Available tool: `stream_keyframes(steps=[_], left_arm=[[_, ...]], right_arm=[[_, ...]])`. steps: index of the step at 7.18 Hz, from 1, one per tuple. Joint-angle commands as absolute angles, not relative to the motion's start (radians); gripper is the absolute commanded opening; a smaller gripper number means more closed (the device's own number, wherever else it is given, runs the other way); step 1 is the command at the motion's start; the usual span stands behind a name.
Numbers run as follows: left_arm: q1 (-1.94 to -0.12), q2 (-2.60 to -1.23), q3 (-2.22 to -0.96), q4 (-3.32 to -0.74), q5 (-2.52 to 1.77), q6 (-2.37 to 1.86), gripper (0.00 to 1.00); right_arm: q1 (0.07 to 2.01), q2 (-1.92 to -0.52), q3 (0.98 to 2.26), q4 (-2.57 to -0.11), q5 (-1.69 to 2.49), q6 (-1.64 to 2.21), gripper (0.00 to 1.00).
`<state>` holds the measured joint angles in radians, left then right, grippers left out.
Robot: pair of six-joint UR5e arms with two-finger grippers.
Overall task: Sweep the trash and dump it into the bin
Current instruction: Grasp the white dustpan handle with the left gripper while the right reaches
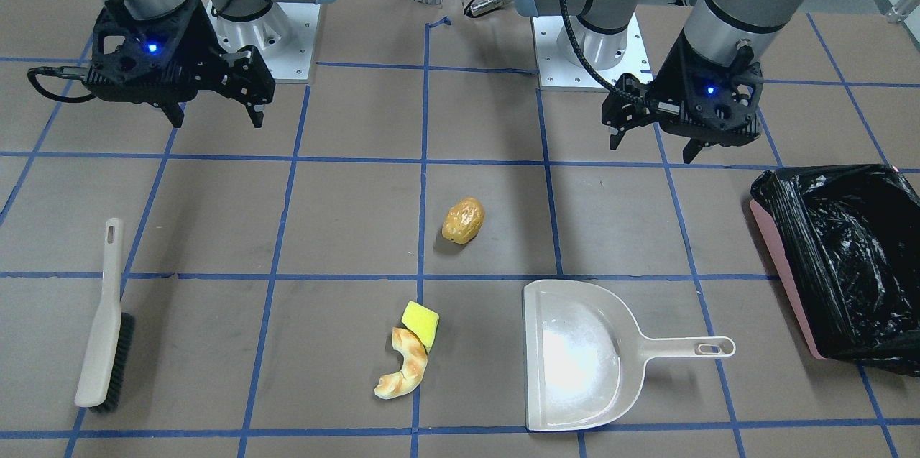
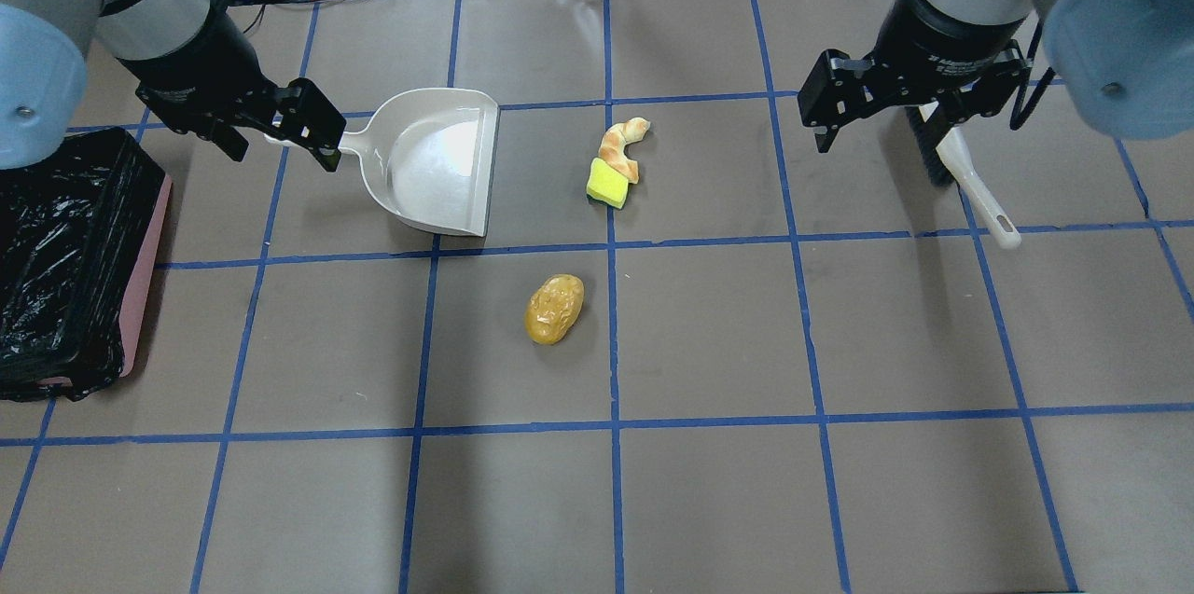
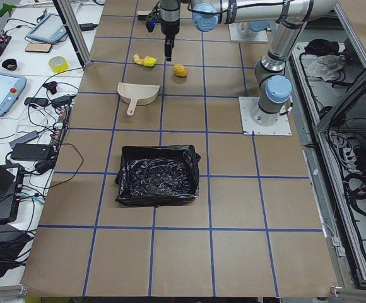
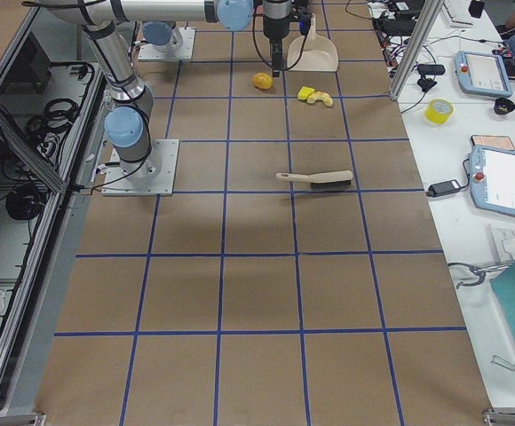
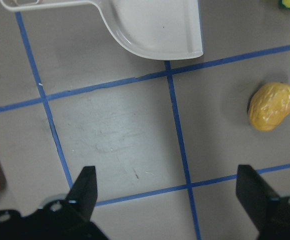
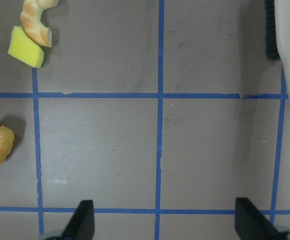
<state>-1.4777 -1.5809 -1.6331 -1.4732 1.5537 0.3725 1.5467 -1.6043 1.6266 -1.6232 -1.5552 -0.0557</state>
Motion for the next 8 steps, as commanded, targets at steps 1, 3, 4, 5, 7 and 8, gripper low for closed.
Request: stream_keyframes(steps=[1, 3, 4, 5, 7, 8], left_arm=[[-1.471, -1.658, -1.634, -1.378, 1.562, 0.723, 1.00], [-1.413, -1.753, -1.640, -1.252, 1.563, 1.129, 1.00], [-1.407, -1.784, -1.653, -1.227, 1.563, 1.217, 1.00], [-1.398, -1.827, -1.658, -1.128, 1.563, 1.341, 1.00], [-1.385, -1.897, -1.655, -1.106, 1.554, 1.547, 1.00], [-1.384, -1.935, -1.637, -1.100, 1.552, 1.633, 1.00]], right_arm=[[1.424, -1.580, 1.663, -1.628, -1.558, -0.216, 1.00], [1.340, -1.534, 1.712, -1.728, -1.563, -0.276, 1.00], [1.301, -1.508, 1.738, -1.800, -1.565, -0.354, 1.00], [1.263, -1.484, 1.768, -1.871, -1.566, -0.424, 1.00], [1.217, -1.442, 1.824, -2.007, -1.565, -0.541, 1.00], [1.215, -1.421, 1.836, -2.044, -1.569, -0.558, 1.00]])
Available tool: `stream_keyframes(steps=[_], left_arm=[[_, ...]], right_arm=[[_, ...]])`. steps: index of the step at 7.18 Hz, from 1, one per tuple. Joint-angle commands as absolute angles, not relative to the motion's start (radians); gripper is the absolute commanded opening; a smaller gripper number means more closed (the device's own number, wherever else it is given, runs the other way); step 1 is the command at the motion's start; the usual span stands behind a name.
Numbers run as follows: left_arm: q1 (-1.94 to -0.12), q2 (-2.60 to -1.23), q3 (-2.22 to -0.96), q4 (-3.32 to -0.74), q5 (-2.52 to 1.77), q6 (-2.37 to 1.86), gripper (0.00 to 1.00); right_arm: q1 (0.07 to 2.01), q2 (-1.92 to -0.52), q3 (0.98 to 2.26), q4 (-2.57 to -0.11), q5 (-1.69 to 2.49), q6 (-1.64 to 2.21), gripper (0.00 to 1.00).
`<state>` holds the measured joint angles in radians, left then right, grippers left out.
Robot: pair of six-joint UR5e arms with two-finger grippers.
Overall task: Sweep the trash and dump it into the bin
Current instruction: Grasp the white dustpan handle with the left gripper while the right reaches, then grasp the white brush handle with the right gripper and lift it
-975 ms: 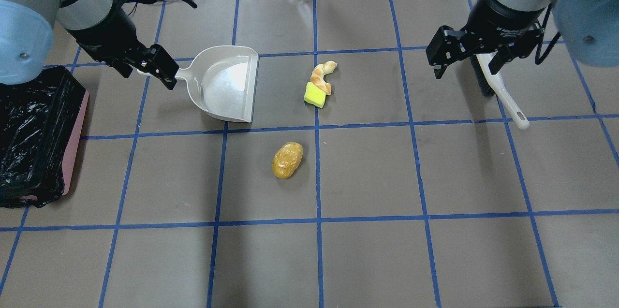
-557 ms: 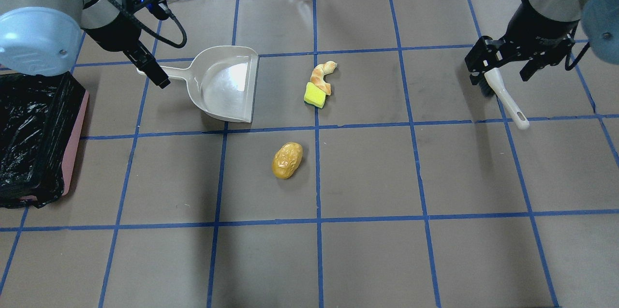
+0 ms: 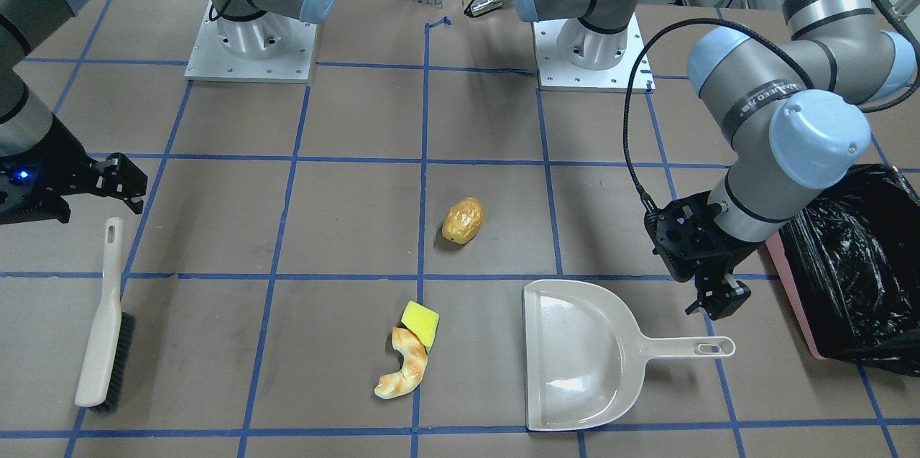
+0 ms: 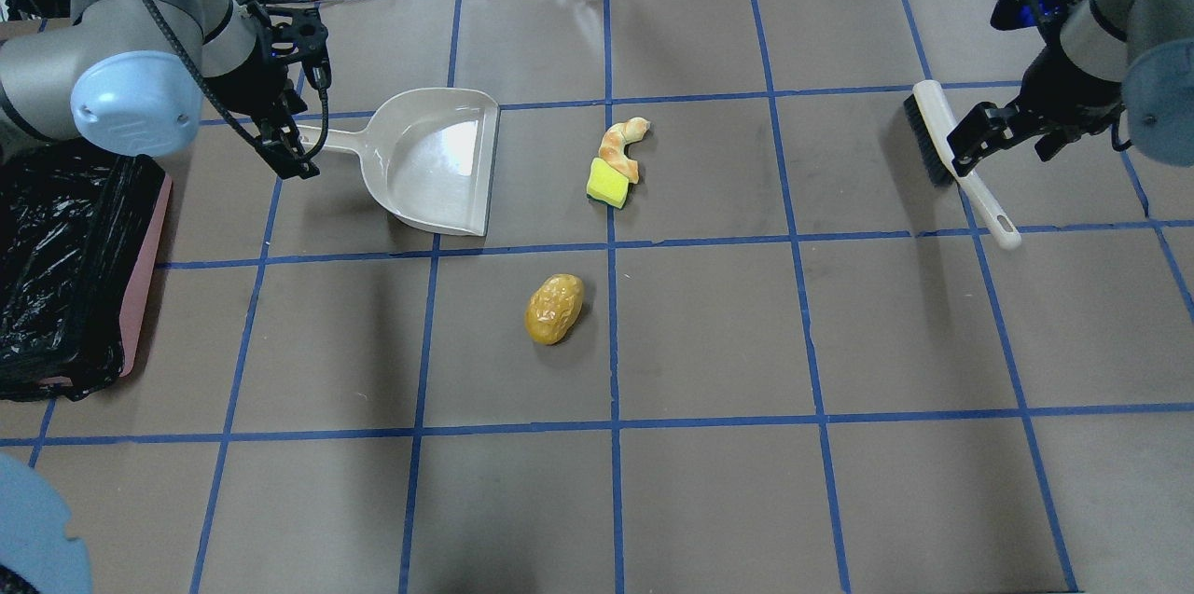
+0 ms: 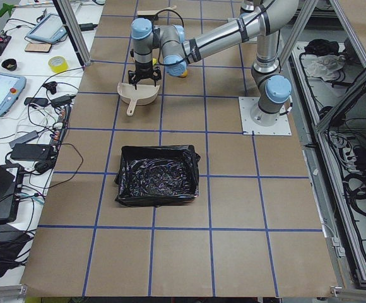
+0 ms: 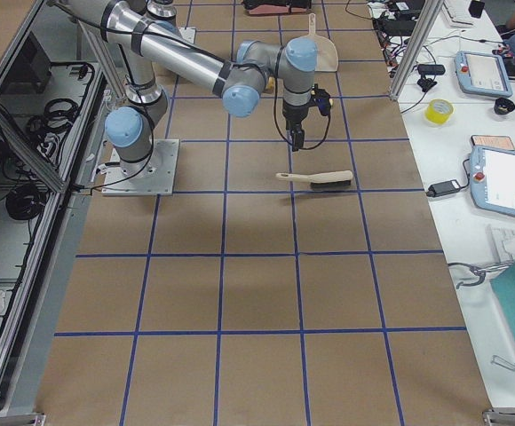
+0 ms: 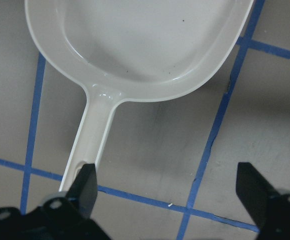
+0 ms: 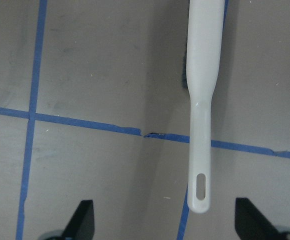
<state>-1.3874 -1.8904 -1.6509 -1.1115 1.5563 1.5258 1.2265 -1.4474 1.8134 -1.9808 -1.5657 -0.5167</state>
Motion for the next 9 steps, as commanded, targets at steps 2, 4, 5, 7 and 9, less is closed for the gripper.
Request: stream_keyframes(steps=[2, 4, 5, 7, 9], left_arm=[[-1.384, -2.020, -1.591, -1.080, 1.549, 1.741, 1.00], [-1.384, -2.062, -1.536, -1.077, 1.546, 1.792, 1.00], [-1.384, -2.083, -1.526, -1.075, 1.527, 1.792, 1.00], [-1.382, -2.109, -1.523, -1.062, 1.522, 1.783, 1.00], [-1.381, -2.120, -1.535, -1.057, 1.506, 1.783, 1.00]], right_arm=[[1.215, -1.362, 1.836, -2.136, -1.615, -0.569, 1.00], [1.192, -1.313, 1.836, -2.163, -1.615, -0.580, 1.00], [1.169, -1.290, 1.836, -2.175, -1.606, -0.583, 1.00], [1.158, -1.232, 1.836, -2.187, -1.601, -0.617, 0.99], [1.158, -1.207, 1.836, -2.174, -1.605, -0.617, 0.93]])
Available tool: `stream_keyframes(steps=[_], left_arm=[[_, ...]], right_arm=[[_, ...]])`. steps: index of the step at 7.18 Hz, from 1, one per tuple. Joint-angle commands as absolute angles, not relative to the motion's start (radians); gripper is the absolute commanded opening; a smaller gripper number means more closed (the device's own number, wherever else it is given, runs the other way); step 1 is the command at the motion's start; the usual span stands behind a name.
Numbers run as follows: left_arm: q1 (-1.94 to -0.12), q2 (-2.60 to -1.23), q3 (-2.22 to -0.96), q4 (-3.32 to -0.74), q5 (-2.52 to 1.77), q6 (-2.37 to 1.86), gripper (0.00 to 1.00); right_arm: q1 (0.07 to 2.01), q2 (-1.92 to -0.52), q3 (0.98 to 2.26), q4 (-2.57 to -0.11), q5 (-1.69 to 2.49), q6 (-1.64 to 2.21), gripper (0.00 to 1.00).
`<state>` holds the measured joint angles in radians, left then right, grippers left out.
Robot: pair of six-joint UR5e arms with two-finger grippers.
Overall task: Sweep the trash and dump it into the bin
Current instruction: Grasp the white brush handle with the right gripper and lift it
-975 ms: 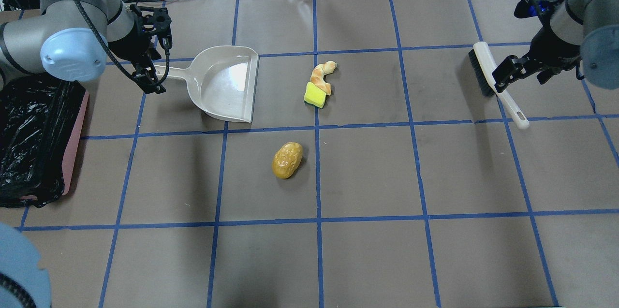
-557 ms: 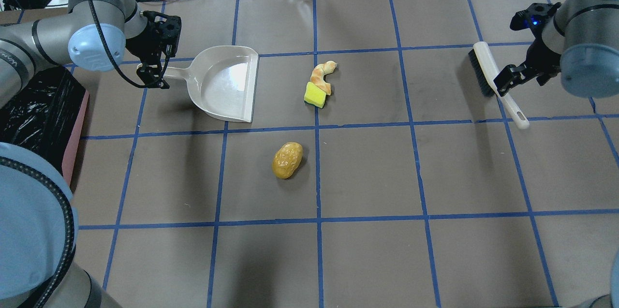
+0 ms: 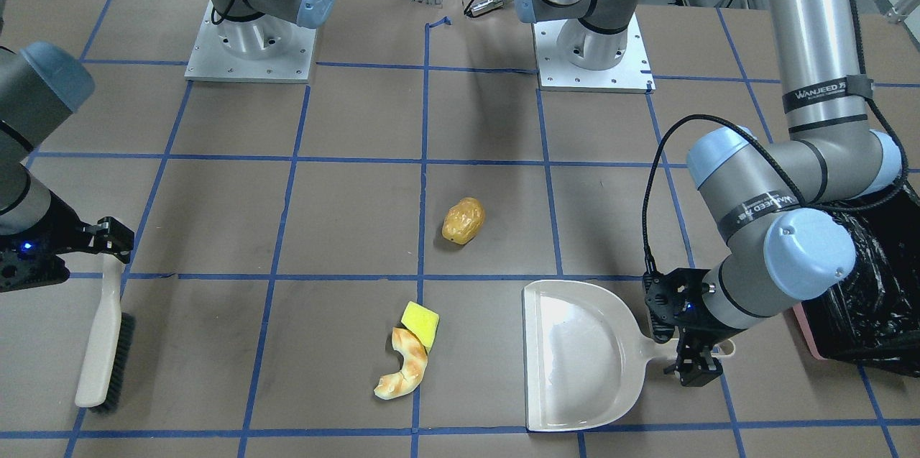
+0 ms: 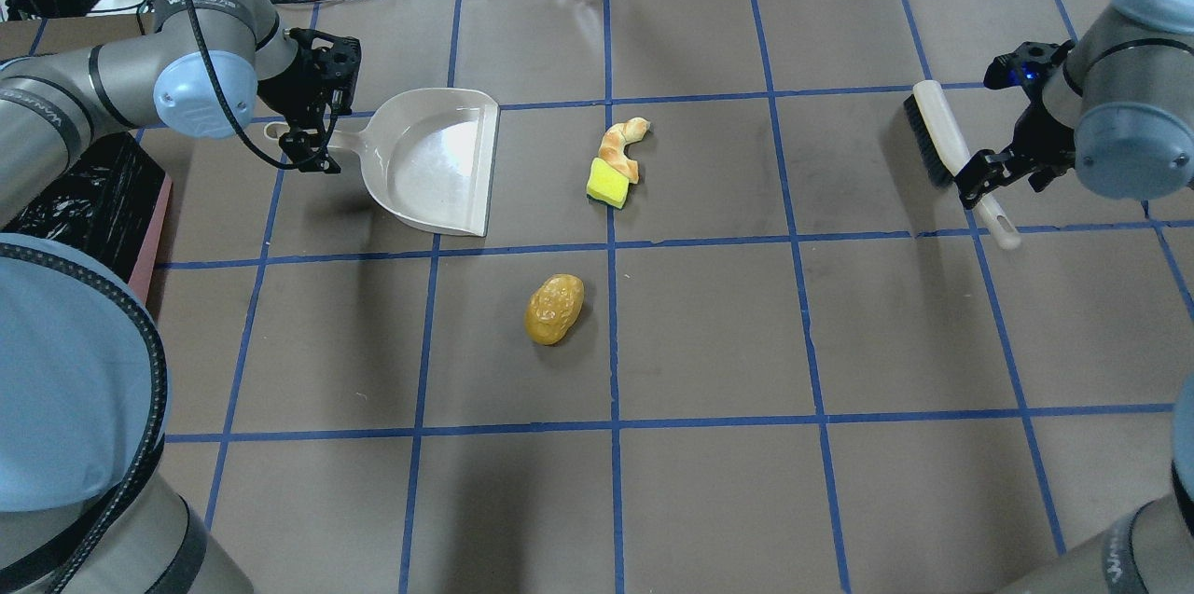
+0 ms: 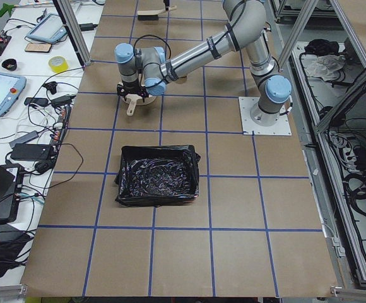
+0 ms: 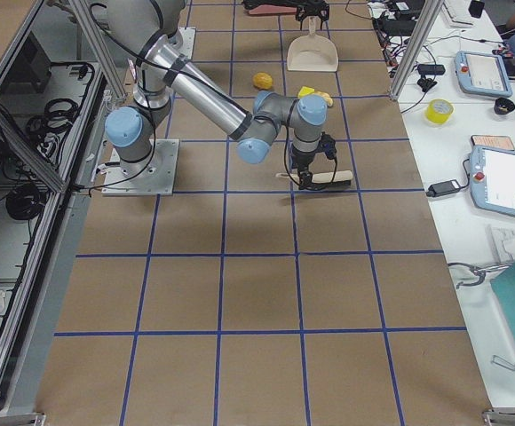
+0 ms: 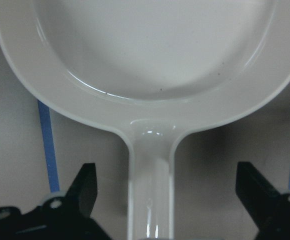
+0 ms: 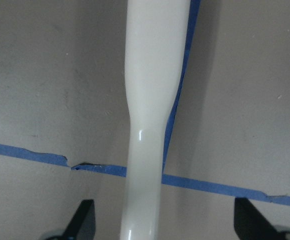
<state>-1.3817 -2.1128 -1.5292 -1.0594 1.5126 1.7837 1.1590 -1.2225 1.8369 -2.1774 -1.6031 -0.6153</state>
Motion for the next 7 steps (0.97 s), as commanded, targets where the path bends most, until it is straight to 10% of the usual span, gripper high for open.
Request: stream_keyframes(steps=[1, 7], left_arm=[[-1.365, -2.123, -1.536, -1.055, 1.506, 1.782, 1.00], [-1.353, -2.175, -1.542, -1.039, 1.488, 1.772, 1.00]], right_arm=[[1.160, -1.209, 1.836, -2.169, -1.606, -0.605, 0.91], [1.161, -1.209, 1.835, -2.138, -1.608, -0.601, 0.00]])
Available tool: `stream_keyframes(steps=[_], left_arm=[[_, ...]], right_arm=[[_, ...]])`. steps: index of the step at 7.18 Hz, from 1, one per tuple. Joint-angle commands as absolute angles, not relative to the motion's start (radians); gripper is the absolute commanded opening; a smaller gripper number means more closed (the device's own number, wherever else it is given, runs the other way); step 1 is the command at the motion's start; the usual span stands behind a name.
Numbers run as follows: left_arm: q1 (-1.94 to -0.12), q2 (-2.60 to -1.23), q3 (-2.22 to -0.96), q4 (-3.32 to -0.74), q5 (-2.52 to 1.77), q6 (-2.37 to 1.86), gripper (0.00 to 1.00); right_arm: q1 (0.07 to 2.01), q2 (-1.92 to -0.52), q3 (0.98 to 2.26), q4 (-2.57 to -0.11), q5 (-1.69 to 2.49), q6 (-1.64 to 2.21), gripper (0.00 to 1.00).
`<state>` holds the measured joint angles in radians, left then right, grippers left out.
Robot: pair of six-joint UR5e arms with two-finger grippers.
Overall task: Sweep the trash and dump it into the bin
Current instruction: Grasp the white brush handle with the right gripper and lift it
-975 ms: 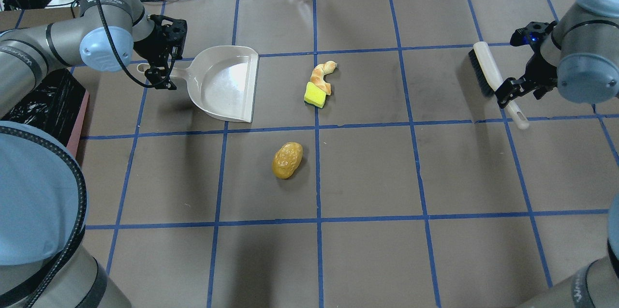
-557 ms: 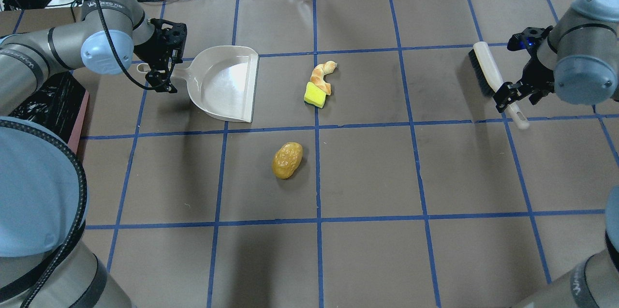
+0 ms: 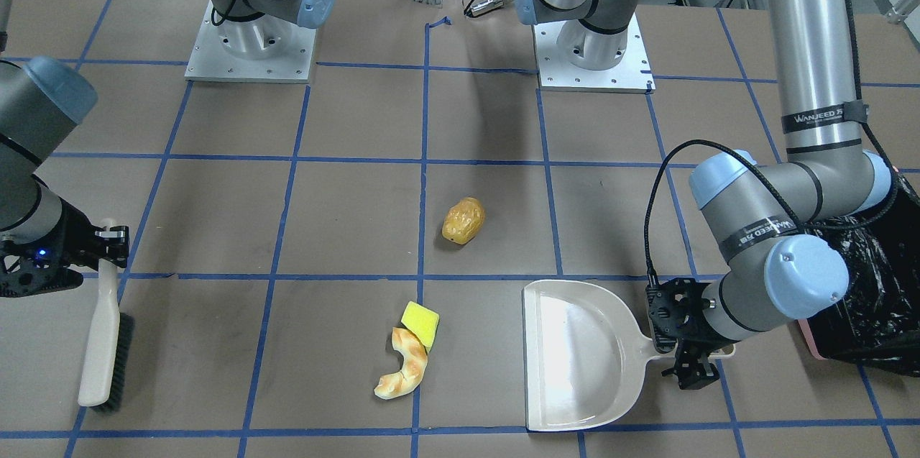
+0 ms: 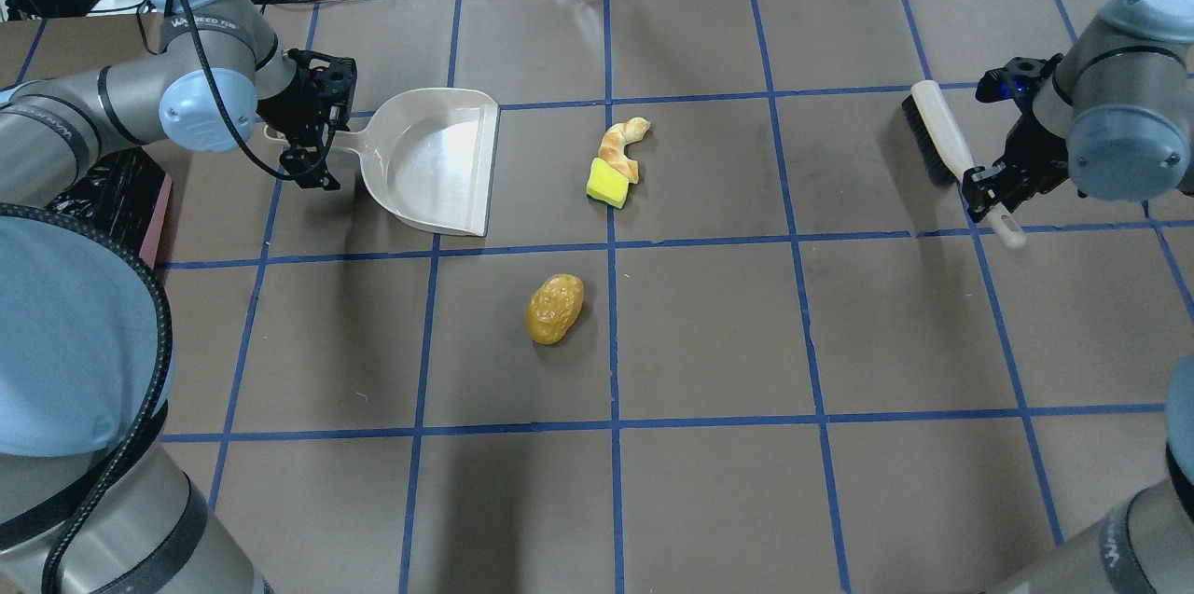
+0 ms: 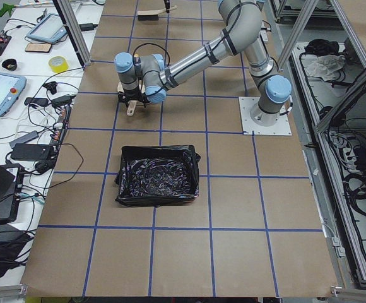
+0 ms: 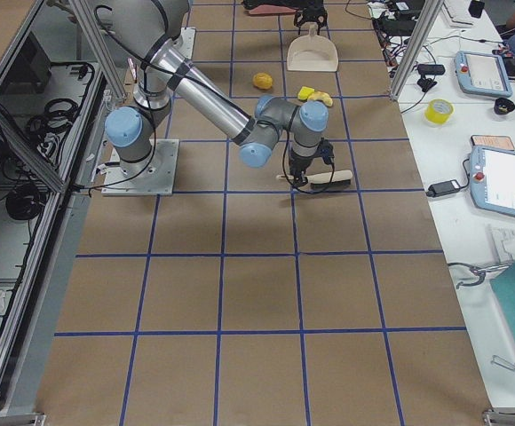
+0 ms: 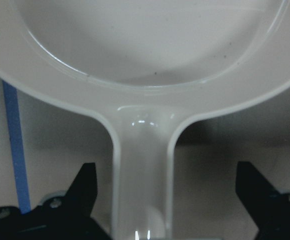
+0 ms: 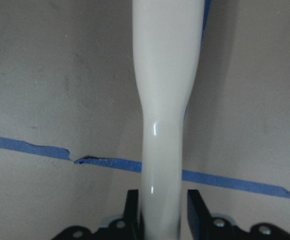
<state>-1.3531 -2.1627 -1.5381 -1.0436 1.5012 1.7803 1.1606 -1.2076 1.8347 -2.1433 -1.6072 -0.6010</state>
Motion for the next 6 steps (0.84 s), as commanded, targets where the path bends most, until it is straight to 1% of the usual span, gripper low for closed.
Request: stream_keyframes(steps=[1, 2, 3, 4, 5, 6], left_arm=[[-1.353, -2.177, -1.542, -1.039, 1.479, 1.764, 1.00], [-1.358, -2.171, -1.542, -1.040, 1.476, 1.673, 0.99], [-1.359, -2.172, -1.549, -1.040, 1.476, 1.651, 0.95], [-1.359, -2.166, -1.558, -1.039, 1.479, 1.652, 0.76], [-1.359, -2.169, -1.562, -1.039, 1.477, 1.652, 0.63], [-1.359, -2.164, -1.562, -1.039, 1.474, 1.651, 0.40]], right_arm=[[1.161, -1.215, 1.826, -2.110, -1.606, -0.601, 0.00], [1.163, -1.224, 1.819, -2.103, -1.603, -0.601, 0.00], [1.172, -1.233, 1.819, -2.102, -1.600, -0.600, 0.00], [1.193, -1.252, 1.819, -2.102, -1.598, -0.563, 0.00], [1.244, -1.256, 1.819, -2.103, -1.598, -0.482, 0.00], [1.308, -1.256, 1.819, -2.103, -1.585, -0.404, 0.00]])
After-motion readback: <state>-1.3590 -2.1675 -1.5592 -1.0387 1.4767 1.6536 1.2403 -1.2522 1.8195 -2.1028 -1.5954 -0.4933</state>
